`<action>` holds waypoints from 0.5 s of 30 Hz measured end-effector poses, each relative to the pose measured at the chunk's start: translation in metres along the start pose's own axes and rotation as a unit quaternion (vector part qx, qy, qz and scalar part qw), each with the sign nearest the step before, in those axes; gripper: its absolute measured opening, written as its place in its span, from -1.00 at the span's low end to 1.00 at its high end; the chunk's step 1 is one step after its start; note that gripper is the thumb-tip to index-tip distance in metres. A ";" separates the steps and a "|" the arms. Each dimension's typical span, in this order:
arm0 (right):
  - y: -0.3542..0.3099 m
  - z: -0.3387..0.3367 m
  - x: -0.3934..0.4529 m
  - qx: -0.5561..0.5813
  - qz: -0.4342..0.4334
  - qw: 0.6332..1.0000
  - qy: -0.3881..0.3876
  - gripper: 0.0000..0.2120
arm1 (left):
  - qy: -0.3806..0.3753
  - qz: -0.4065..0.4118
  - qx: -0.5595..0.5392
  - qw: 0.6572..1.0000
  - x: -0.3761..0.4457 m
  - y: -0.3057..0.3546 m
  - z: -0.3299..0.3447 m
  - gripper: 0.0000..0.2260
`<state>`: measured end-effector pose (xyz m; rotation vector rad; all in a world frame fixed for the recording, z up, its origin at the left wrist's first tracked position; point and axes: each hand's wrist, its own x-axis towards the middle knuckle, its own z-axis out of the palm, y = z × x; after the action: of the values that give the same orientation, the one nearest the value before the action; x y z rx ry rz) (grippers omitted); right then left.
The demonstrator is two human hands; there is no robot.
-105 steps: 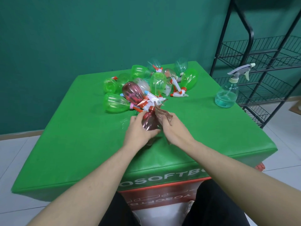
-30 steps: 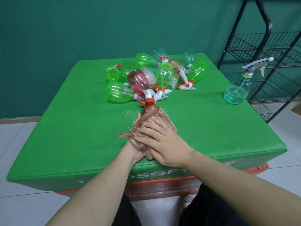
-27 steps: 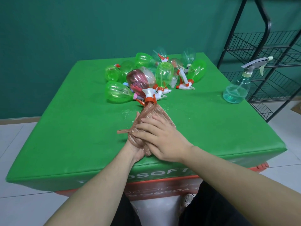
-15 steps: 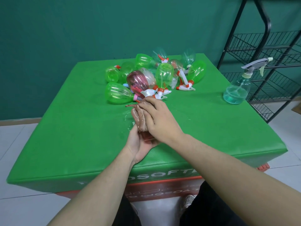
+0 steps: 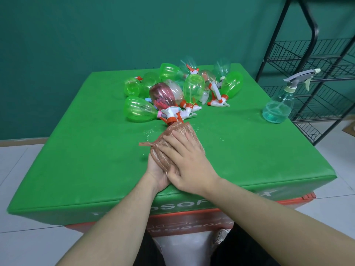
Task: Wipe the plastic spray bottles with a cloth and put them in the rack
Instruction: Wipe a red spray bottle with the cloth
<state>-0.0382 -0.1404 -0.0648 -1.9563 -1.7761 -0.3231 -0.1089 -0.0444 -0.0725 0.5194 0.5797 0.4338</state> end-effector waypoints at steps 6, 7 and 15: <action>0.003 0.002 -0.009 -0.006 -0.038 0.999 0.002 -0.44 | -0.017 -0.009 0.002 1.000 -0.001 -0.001 0.000 -0.42; 0.003 0.001 -0.008 -0.008 -0.040 0.999 0.006 -0.47 | -0.020 -0.010 0.015 1.000 -0.001 -0.001 0.000 -0.43; 0.009 -0.014 0.029 0.044 0.059 0.997 -0.006 -0.50 | -0.047 -0.006 0.063 0.997 -0.005 0.001 0.002 -0.68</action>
<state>-0.0236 -0.1227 -0.0408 -1.9943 -1.6459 -0.1914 -0.1117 -0.0469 -0.0686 0.6528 0.5204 0.3607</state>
